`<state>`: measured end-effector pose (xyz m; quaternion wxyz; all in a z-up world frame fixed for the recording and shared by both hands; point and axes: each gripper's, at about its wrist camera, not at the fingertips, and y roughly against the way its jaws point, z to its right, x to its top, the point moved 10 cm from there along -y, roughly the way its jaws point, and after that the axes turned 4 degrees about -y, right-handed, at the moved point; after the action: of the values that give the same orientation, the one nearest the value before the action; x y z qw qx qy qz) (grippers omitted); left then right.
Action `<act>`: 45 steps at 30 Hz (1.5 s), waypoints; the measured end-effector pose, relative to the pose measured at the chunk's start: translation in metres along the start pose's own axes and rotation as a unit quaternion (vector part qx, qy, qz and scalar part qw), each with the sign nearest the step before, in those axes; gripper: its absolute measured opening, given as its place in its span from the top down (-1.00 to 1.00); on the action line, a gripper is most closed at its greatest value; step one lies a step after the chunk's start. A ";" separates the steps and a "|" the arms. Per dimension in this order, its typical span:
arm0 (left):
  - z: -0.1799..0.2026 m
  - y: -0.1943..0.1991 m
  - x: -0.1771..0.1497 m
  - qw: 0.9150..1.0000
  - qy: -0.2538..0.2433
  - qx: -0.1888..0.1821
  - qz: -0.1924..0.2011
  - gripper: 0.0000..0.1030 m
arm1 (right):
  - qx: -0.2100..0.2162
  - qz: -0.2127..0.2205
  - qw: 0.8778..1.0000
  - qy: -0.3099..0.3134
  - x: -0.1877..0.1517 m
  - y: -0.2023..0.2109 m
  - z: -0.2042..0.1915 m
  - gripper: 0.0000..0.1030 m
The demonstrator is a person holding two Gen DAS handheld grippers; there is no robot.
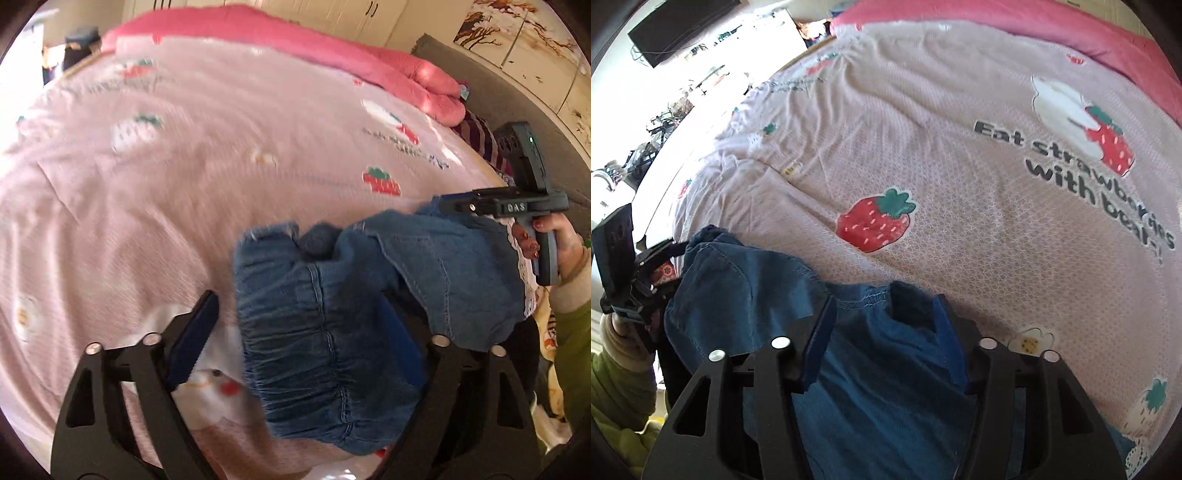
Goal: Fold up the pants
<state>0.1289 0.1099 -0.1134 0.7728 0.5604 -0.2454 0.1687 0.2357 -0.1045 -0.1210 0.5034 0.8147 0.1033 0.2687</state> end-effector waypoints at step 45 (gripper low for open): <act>0.085 0.012 -0.015 0.999 -0.027 -0.007 0.046 -0.05 | -0.004 0.187 0.980 -0.073 -0.153 0.086 -0.011 0.18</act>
<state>0.0938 0.0334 -0.0916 0.7616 0.5472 -0.2927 0.1868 0.0931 -0.2041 -0.0929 0.4536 0.8350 -0.0890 0.2986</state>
